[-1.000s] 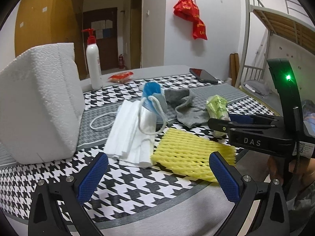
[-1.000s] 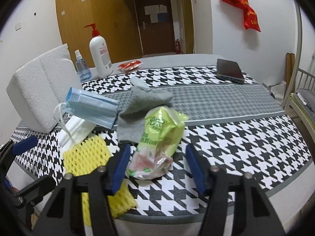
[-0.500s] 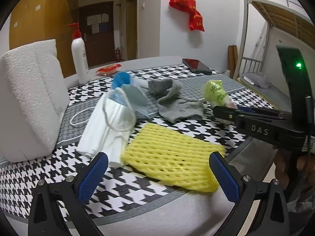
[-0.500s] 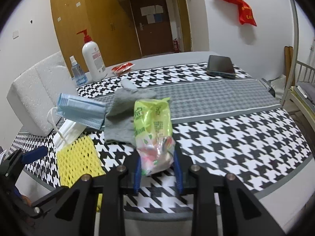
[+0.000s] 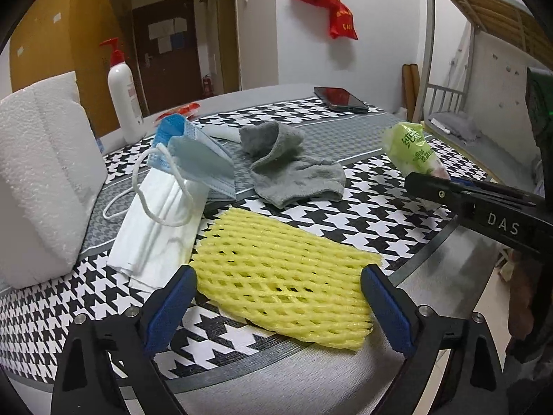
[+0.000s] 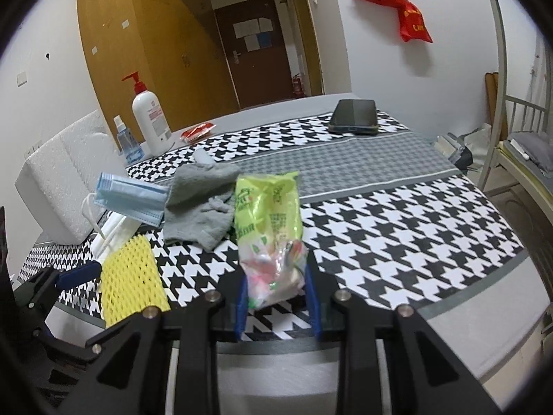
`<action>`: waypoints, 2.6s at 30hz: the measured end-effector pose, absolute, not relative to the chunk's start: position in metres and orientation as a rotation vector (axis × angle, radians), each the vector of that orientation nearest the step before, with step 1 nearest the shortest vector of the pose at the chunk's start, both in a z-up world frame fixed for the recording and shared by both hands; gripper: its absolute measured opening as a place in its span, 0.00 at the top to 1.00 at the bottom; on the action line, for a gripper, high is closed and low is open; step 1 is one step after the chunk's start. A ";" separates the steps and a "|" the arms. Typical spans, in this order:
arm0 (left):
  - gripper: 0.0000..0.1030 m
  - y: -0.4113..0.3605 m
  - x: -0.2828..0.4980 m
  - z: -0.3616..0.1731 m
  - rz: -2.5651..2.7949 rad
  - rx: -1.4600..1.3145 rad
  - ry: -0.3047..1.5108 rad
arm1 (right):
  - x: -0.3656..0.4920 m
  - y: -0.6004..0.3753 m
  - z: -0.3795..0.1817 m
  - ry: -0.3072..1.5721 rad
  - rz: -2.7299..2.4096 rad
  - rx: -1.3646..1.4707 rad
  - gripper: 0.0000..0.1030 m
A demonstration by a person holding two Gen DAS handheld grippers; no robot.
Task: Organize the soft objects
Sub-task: 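Grasp the yellow foam net with the left gripper while the right gripper lifts the green bag, then carry the yellow net and green bag in both grippers over the white foam box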
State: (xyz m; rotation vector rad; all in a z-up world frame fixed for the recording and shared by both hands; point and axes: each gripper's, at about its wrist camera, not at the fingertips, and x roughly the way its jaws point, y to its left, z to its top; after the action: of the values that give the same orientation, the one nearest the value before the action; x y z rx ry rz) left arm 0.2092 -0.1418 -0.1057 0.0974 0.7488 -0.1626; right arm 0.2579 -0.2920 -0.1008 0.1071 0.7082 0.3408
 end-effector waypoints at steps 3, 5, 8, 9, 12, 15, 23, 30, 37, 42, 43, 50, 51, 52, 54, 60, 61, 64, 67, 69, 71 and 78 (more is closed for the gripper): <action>0.15 -0.143 0.211 -0.105 -0.180 0.093 0.749 | 0.257 -0.296 -0.102 0.709 0.341 0.114 0.69; 0.18 -0.145 0.212 -0.105 -0.190 0.097 0.742 | 0.257 -0.299 -0.103 0.709 0.340 0.121 0.69; 0.29 -0.147 0.213 -0.104 -0.215 0.085 0.741 | 0.258 -0.301 -0.103 0.711 0.337 0.126 0.69; 0.33 -0.148 0.213 -0.104 -0.221 0.087 0.737 | 0.258 -0.302 -0.104 0.712 0.337 0.128 0.69; 0.49 -0.153 0.216 -0.104 -0.252 0.094 0.729 | 0.257 -0.303 -0.104 0.711 0.337 0.130 0.68; 0.68 -0.157 0.220 -0.102 -0.297 0.083 0.739 | 0.256 -0.306 -0.104 0.708 0.335 0.135 0.68; 0.82 -0.162 0.219 -0.094 -0.337 0.088 0.722 | 0.252 -0.314 -0.100 0.696 0.319 0.143 0.69; 0.82 -0.164 0.207 -0.080 -0.341 0.108 0.676 | 0.248 -0.318 -0.094 0.679 0.311 0.142 0.69; 0.83 -0.161 0.194 -0.059 -0.349 0.125 0.609 | 0.240 -0.319 -0.085 0.654 0.313 0.140 0.69; 0.83 -0.157 0.186 -0.043 -0.337 0.139 0.558 | 0.232 -0.318 -0.074 0.624 0.310 0.134 0.69; 0.83 -0.156 0.185 -0.040 -0.334 0.140 0.550 | 0.230 -0.317 -0.071 0.618 0.310 0.133 0.69; 0.83 -0.147 0.175 -0.015 -0.330 0.157 0.476 | 0.217 -0.308 -0.051 0.572 0.315 0.119 0.68; 0.83 -0.145 0.174 -0.012 -0.329 0.159 0.466 | 0.215 -0.306 -0.048 0.565 0.317 0.119 0.68; 0.83 -0.143 0.172 -0.009 -0.327 0.159 0.456 | 0.214 -0.305 -0.046 0.558 0.318 0.118 0.68; 0.83 -0.137 0.170 -0.002 -0.327 0.157 0.441 | 0.211 -0.301 -0.040 0.544 0.320 0.117 0.68; 0.83 -0.119 0.164 0.013 -0.290 0.154 0.396 | 0.205 -0.286 -0.026 0.506 0.336 0.109 0.68; 0.83 -0.116 0.164 0.014 -0.285 0.149 0.391 | 0.204 -0.282 -0.024 0.501 0.342 0.107 0.68; 0.83 -0.105 0.161 0.020 -0.267 0.144 0.371 | 0.202 -0.273 -0.018 0.488 0.354 0.101 0.68; 0.83 -0.094 0.158 0.026 -0.250 0.137 0.355 | 0.202 -0.263 -0.013 0.476 0.369 0.093 0.68; 0.83 -0.088 0.155 0.030 -0.239 0.136 0.343 | 0.201 -0.256 -0.009 0.467 0.381 0.089 0.68; 0.83 -0.081 0.153 0.033 -0.226 0.133 0.333 | 0.199 -0.249 -0.005 0.456 0.393 0.082 0.68; 0.83 -0.057 0.144 0.041 -0.183 0.120 0.303 | 0.192 -0.223 0.007 0.424 0.435 0.056 0.68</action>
State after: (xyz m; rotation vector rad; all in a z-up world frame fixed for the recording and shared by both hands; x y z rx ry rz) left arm 0.1442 -0.0568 0.0413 0.1204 0.3032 -0.1832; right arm 0.1918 -0.2232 0.0072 0.0562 0.4241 0.4348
